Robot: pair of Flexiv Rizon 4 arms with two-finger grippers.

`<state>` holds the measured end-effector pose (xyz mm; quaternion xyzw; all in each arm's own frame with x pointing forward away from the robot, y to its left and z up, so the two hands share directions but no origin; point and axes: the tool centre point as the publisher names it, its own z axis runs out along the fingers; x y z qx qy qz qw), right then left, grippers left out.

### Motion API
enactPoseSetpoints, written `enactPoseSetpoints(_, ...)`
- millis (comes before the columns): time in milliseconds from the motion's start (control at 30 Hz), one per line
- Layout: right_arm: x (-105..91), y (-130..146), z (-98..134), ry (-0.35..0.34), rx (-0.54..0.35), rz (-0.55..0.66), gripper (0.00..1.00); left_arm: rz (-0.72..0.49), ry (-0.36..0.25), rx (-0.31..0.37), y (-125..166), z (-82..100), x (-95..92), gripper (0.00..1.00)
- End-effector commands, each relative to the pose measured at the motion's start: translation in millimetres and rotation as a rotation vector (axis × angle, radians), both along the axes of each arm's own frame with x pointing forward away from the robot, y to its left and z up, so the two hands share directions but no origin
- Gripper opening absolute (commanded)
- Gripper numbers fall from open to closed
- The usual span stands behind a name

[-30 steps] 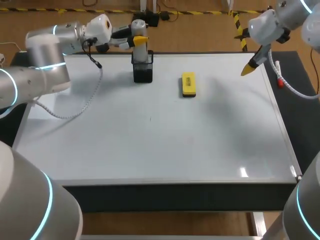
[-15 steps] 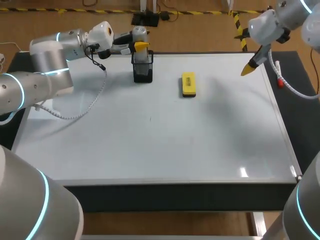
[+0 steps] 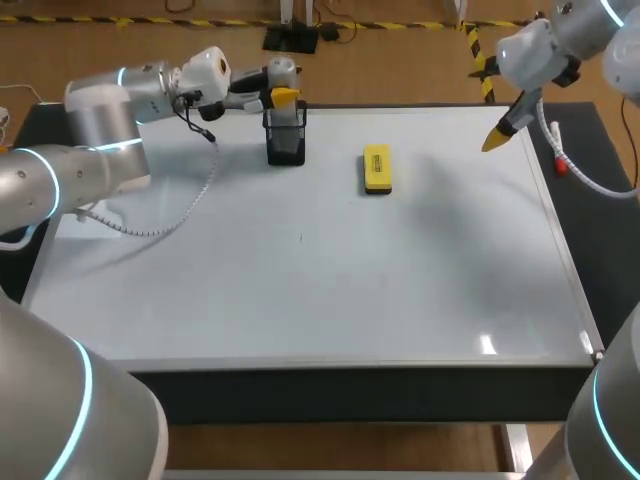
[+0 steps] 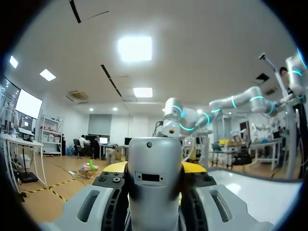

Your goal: Pick up the inspection probe, press it on each red-marked spot on the whiteboard one by one, put down the probe, pick up the eraser, and wipe off all the red marks.

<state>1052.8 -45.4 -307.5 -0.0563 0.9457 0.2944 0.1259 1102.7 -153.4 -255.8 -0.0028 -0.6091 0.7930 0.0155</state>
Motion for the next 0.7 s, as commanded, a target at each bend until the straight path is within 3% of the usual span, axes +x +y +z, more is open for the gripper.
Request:
enactPoseSetpoints(33, -0.3, -0.2, 0.7, 0.001, -0.004, 0.001, 1.00, -0.010, 0.002, -0.002, -1.1, -2.2, 2.9, 0.00)
enactPoseSetpoints(100, -0.3, -0.2, 0.7, 0.001, -0.004, 0.001, 1.00, -0.011, 0.004, -0.002, -1.2, -2.8, 2.2, 0.05)
enactPoseSetpoints(133, -0.3, -0.2, 0.7, 0.001, -0.004, 0.001, 1.00, -0.013, 0.004, -0.001, -1.5, -3.3, 1.8, 0.16)
enactPoseSetpoints(167, -0.3, -0.2, 0.7, 0.001, -0.004, 0.001, 1.00, -0.014, 0.005, 0.000, -1.6, -3.5, 1.5, 0.33)
enactPoseSetpoints(200, -0.3, -0.2, 0.7, 0.001, -0.004, 0.001, 1.00, -0.015, 0.005, 0.000, -1.8, -3.7, 1.3, 0.37)
enactPoseSetpoints(233, -0.3, -0.2, 0.7, 0.001, -0.004, 0.001, 1.00, -0.017, 0.005, 0.001, -2.1, -3.9, 1.0, 0.49)
enactPoseSetpoints(300, -0.3, -0.2, 0.7, 0.001, -0.004, 0.001, 1.00, -0.018, 0.006, 0.003, -2.5, -4.0, 0.4, 0.57)
enactPoseSetpoints(333, -0.3, -0.2, 0.7, 0.001, -0.004, 0.001, 1.00, -0.019, 0.006, 0.004, -2.7, -3.9, 0.0, 0.85)
enactPoseSetpoints(367, -0.3, -0.2, 0.7, 0.001, -0.004, 0.001, 1.00, -0.019, 0.007, 0.006, -2.7, -3.8, -0.1, 1.00)
enactPoseSetpoints(533, -0.3, -0.2, 0.7, 0.001, -0.004, 0.001, 1.00, -0.004, 0.005, 0.014, 0.2, -1.2, -0.7, 1.00)
enactPoseSetpoints(700, -0.3, -0.2, 0.7, 0.001, -0.004, 0.001, 1.00, 0.071, 0.001, 0.101, 9.9, 4.5, -4.8, 1.00)
